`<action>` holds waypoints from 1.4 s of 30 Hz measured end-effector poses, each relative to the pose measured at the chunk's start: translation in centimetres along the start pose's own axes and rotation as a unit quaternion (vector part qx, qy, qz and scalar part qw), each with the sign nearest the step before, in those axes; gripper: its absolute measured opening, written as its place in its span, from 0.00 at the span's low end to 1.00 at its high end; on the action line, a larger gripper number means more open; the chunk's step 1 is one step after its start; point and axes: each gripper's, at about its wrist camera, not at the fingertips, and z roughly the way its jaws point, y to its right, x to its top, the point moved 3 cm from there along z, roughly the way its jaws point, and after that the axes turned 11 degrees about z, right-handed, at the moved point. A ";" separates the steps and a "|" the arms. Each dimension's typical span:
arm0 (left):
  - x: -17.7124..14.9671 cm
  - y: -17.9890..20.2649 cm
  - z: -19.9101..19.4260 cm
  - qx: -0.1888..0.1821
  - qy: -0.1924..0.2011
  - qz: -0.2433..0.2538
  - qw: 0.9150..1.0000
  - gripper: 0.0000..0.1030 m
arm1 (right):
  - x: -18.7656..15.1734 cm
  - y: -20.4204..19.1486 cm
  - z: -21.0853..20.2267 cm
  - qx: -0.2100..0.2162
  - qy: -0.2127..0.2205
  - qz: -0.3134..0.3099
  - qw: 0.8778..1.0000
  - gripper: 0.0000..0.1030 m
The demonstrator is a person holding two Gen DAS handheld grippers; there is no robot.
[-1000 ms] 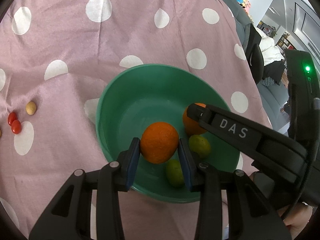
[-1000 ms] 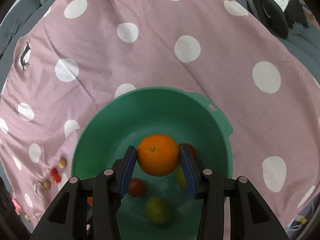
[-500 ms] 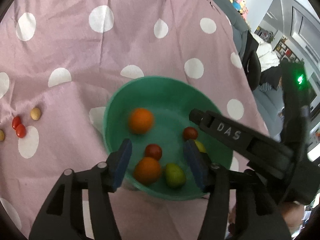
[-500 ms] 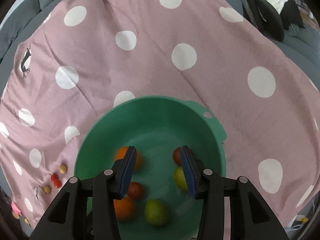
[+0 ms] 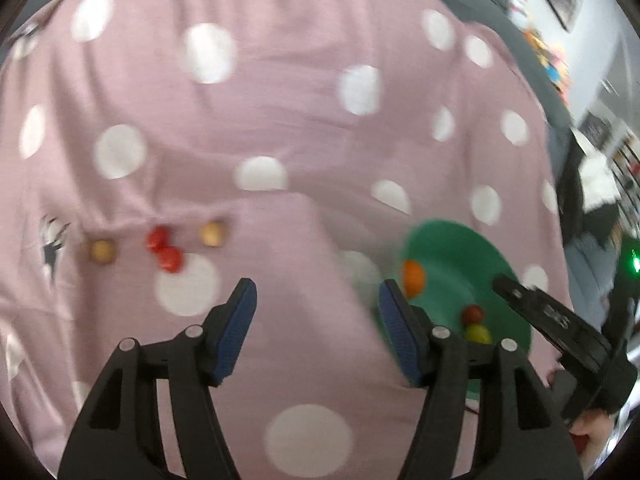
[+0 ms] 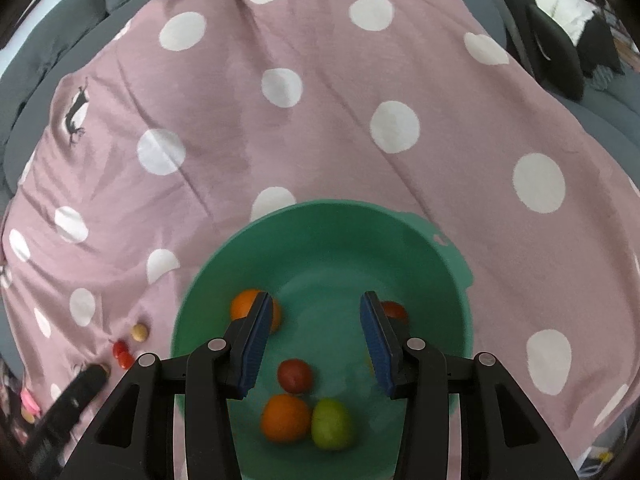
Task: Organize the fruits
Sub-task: 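Return the right tool to the pile and grasp a red cherry tomato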
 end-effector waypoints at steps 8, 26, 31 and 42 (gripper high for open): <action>-0.2 -6.1 -1.9 0.055 0.014 -0.071 0.996 0.62 | -1.1 -2.9 0.0 0.010 -0.002 -0.048 0.999 0.44; -3.0 -16.3 -3.8 0.141 0.012 -0.202 0.969 0.61 | -8.5 -15.5 1.5 0.160 -0.076 -0.177 0.968 0.44; -3.1 -17.4 -2.5 0.122 0.003 -0.225 0.967 0.60 | -10.7 -19.1 4.1 0.181 -0.123 -0.214 0.952 0.44; -0.7 -18.4 1.7 0.051 -0.023 -0.249 0.967 0.43 | -14.9 -24.6 11.4 0.165 -0.200 -0.275 0.926 0.37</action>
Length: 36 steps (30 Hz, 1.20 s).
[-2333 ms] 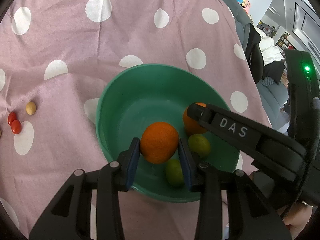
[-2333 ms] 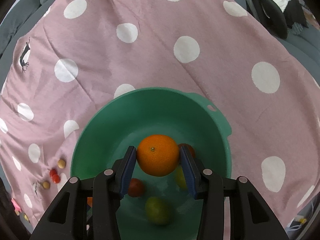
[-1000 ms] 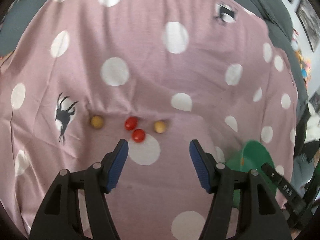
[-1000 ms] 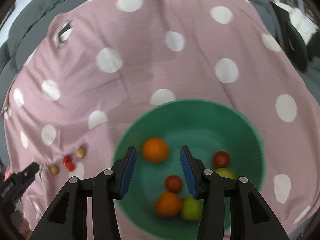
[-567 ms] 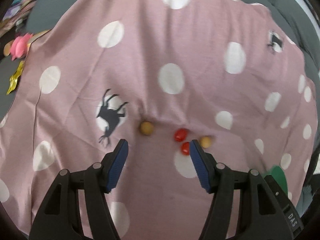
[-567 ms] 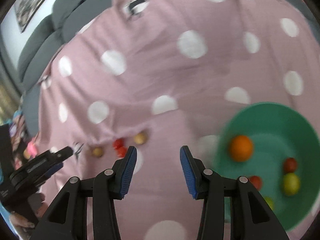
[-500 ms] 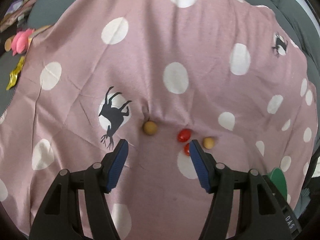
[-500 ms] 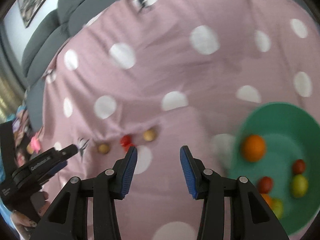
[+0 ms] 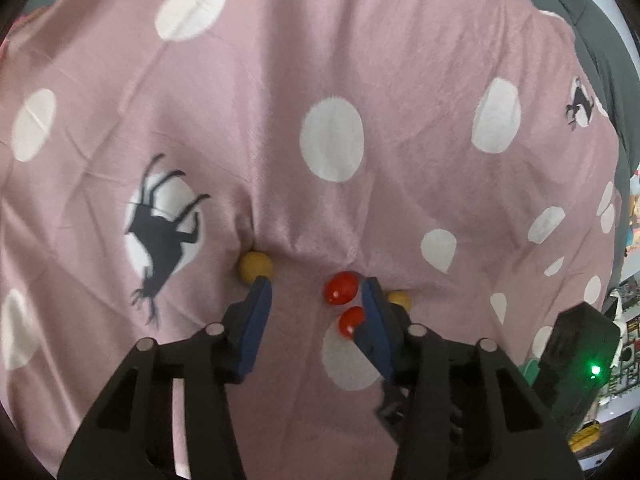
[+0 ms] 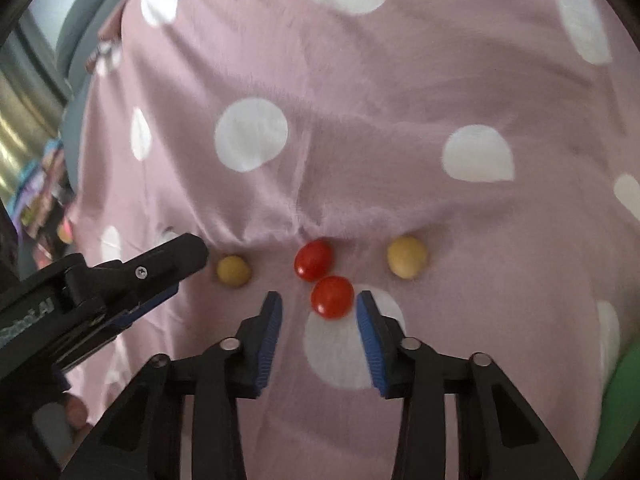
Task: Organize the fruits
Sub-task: 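Return the right tool to the pile and grasp a red cherry tomato, then grasp the other red cherry tomato with the left tool while the right tool holds its tomato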
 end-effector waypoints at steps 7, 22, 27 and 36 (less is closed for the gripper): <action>0.9 0.5 2.6 -0.003 -0.016 0.016 1.000 0.37 | -0.2 0.0 2.9 -0.031 -0.013 -0.021 0.999 0.29; 0.5 2.0 7.0 -0.022 -0.050 0.040 0.998 0.36 | 0.6 2.3 1.2 -0.044 -0.003 -0.005 0.999 0.28; -0.1 3.1 8.2 -0.005 -0.058 0.065 0.996 0.36 | 1.3 4.2 0.0 -0.054 0.006 0.015 0.998 0.28; -0.1 2.8 8.6 -0.005 -0.041 0.061 0.997 0.24 | 1.4 5.5 -0.8 -0.045 -0.002 0.022 0.999 0.28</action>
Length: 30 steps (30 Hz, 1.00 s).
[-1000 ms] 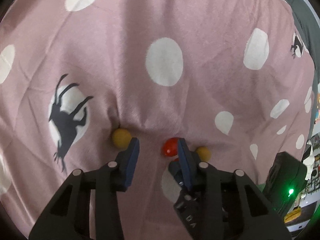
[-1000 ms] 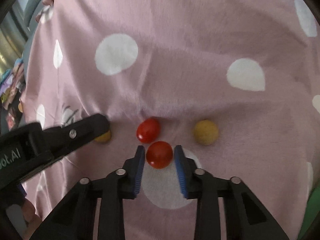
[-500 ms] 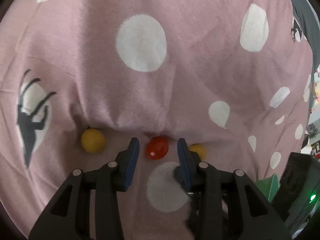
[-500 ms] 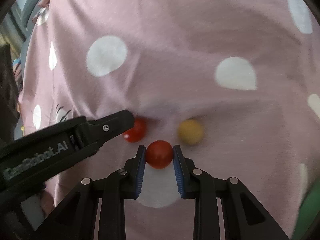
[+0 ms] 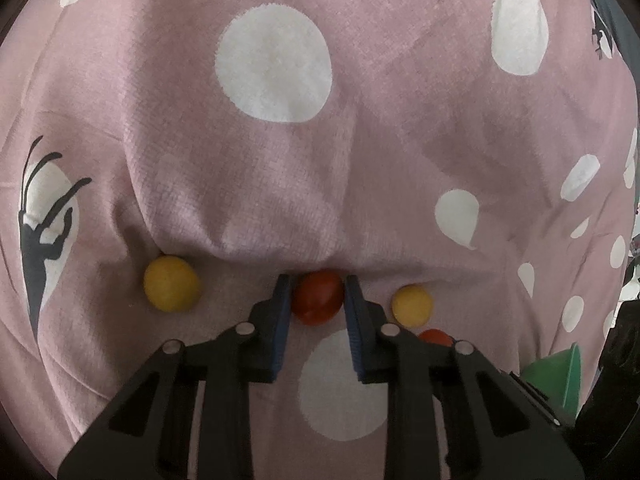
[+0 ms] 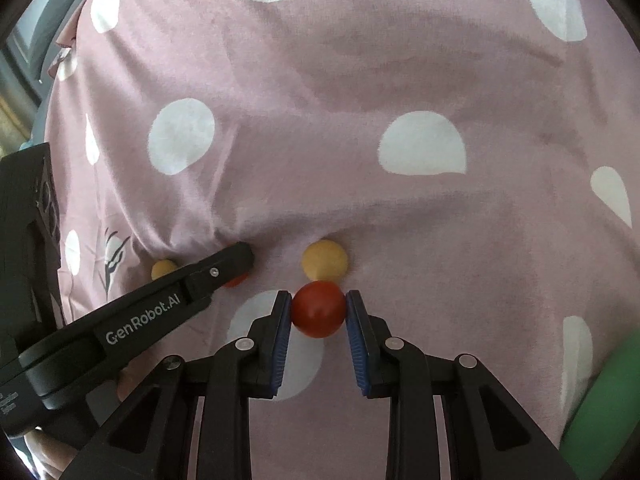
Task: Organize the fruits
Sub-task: 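Grasp the other red cherry tomato with the left tool while the right tool holds its tomato, then carry both held cherry tomatoes over the green bowl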
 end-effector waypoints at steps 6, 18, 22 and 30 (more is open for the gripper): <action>-0.4 0.7 -2.9 -0.006 0.015 -0.002 1.000 0.24 | -0.8 -0.1 -1.8 0.003 0.018 0.011 1.000 0.28; -5.4 2.3 -12.6 0.056 0.064 0.046 0.995 0.24 | -4.4 -1.6 -7.6 0.008 0.077 -0.009 0.997 0.28; -8.2 2.5 -14.5 0.054 0.062 0.049 0.995 0.24 | -5.4 -2.3 -9.9 0.019 0.103 -0.026 0.994 0.28; -11.3 6.3 -17.9 0.040 0.073 0.081 0.993 0.24 | -6.6 -1.5 -14.1 0.043 0.141 -0.016 0.989 0.28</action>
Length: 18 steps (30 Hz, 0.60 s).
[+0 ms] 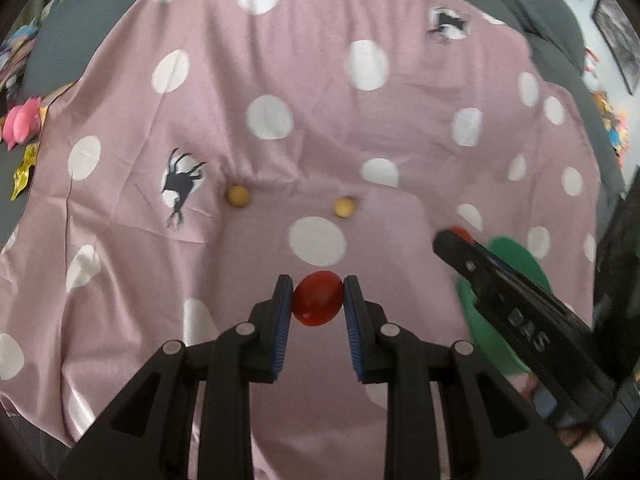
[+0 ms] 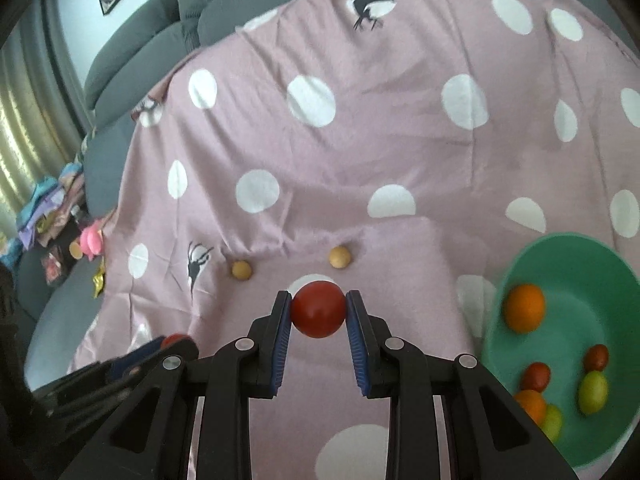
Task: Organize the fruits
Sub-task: 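Carry both held cherry tomatoes over the green bowl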
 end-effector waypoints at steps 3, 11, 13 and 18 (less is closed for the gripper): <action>0.4 1.7 -1.4 -0.003 0.011 0.021 1.000 0.24 | 0.7 0.7 -1.9 0.003 0.025 0.016 1.000 0.28; 1.3 5.7 -2.5 -0.022 0.026 0.066 0.997 0.24 | 1.6 3.3 -4.9 -0.033 0.064 0.033 0.997 0.28; 1.4 6.8 -2.7 -0.022 0.033 0.080 0.996 0.24 | 1.9 4.2 -5.9 -0.034 0.077 0.046 0.995 0.28; 1.9 9.7 -2.7 -0.041 0.039 0.104 0.993 0.25 | 2.2 6.2 -8.6 -0.051 0.111 0.064 0.990 0.28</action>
